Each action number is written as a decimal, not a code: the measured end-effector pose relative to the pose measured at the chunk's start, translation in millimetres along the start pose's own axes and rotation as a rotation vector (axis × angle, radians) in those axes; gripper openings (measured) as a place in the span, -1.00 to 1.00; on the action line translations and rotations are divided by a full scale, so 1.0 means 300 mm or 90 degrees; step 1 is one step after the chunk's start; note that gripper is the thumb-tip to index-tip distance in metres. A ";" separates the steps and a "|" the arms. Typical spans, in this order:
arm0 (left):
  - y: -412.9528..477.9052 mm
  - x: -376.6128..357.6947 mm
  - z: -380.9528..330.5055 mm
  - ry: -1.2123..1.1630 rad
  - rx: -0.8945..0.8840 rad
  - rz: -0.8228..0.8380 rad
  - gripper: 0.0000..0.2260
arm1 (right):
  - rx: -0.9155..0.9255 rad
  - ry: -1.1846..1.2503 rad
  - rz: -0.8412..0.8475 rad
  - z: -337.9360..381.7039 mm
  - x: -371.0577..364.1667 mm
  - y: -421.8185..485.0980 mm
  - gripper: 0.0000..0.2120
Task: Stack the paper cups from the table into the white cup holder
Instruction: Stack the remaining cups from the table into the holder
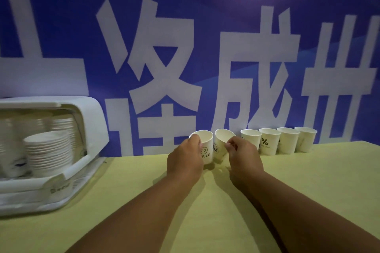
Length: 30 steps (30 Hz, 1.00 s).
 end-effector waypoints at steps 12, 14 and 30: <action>-0.059 0.460 0.204 0.047 -0.044 -0.098 -0.84 | 0.093 0.162 0.014 0.433 -0.044 -0.090 -0.91; -0.056 0.547 0.256 0.044 -0.047 -0.139 -0.86 | 0.108 0.195 0.005 0.513 -0.056 -0.100 -0.91; -0.025 0.954 0.603 -0.043 -0.012 -0.443 -0.79 | 0.113 0.453 -0.080 1.008 -0.247 -0.119 -0.92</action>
Point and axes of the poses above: each hand's wrist, its own y-axis towards the middle knuckle, its own x-axis out of the back of the hand, z = x × y, the point moved 4 cm from there along y, towards the middle knuckle, and after that the axes turned 9 degrees about x, right-handed, at the moved point
